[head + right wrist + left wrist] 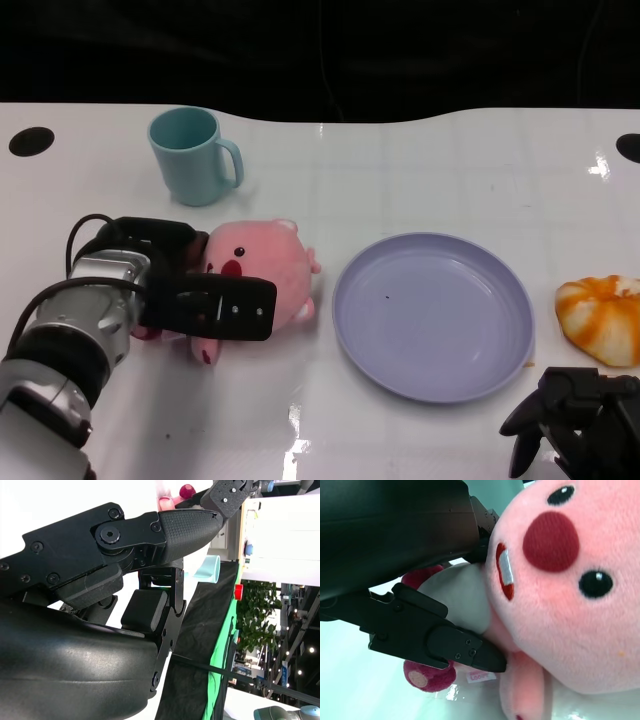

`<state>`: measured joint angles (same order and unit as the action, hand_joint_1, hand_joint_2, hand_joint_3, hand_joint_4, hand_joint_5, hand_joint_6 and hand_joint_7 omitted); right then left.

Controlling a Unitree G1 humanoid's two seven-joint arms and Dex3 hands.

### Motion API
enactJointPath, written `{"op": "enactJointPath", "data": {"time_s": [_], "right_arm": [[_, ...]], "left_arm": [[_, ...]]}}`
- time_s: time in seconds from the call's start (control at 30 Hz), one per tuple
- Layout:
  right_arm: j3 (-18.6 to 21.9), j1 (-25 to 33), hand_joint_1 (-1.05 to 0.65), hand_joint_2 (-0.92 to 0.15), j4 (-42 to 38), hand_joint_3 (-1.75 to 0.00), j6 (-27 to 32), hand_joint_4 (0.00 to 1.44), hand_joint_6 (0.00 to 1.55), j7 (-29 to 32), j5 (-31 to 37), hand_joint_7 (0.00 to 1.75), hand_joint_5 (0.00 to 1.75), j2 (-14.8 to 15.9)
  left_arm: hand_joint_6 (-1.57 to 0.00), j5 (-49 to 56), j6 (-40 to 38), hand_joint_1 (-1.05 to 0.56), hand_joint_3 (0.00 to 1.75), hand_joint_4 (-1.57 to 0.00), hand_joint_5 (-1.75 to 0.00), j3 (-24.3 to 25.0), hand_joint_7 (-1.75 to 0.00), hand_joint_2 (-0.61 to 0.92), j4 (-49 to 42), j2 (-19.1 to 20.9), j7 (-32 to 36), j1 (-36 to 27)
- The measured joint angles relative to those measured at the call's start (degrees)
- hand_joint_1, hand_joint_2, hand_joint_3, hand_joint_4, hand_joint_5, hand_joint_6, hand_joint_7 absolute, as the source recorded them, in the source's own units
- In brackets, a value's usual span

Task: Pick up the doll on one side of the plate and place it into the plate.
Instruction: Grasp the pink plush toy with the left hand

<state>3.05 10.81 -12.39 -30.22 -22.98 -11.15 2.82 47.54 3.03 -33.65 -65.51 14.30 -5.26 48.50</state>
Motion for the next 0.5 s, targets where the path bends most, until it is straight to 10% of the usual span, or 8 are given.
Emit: {"op": "enactJointPath", "data": {"time_s": [0.13,0.37,0.43,0.5], "right_arm": [[-0.02,-0.01,-1.01,-0.92,0.01,-0.29,0.0,1.12,1.15,0.0,0.01,0.82,1.24,0.0],[-0.02,-0.02,-1.01,-0.92,0.0,-0.3,0.02,1.12,1.14,-0.1,-0.39,0.82,1.24,0.0],[-0.01,-0.03,-1.01,-0.92,-0.01,-0.3,0.02,1.12,1.14,-0.1,-0.4,0.82,1.24,0.0],[0.0,-0.03,-1.0,-0.92,-0.01,-0.3,0.02,1.12,1.14,-0.1,-0.39,0.82,1.24,0.0]], "left_arm": [[-1.11,-0.9,2.06,-0.32,0.02,-0.67,-1.11,-0.54,-0.05,0.91,-1.37,-0.02,3.05,-0.04],[-1.19,-0.94,5.19,-0.24,0.38,-0.67,-1.71,-1.68,-0.12,0.92,-3.18,0.15,13.97,-1.87],[-0.81,-1.05,6.49,-0.26,0.41,-0.73,-1.74,-1.66,-1.06,0.92,-3.66,0.29,17.54,-2.64],[-0.7,-1.16,7.52,-0.27,0.43,-0.77,-1.74,-1.62,-1.3,0.92,-4.1,0.38,20.63,-3.25]]}}
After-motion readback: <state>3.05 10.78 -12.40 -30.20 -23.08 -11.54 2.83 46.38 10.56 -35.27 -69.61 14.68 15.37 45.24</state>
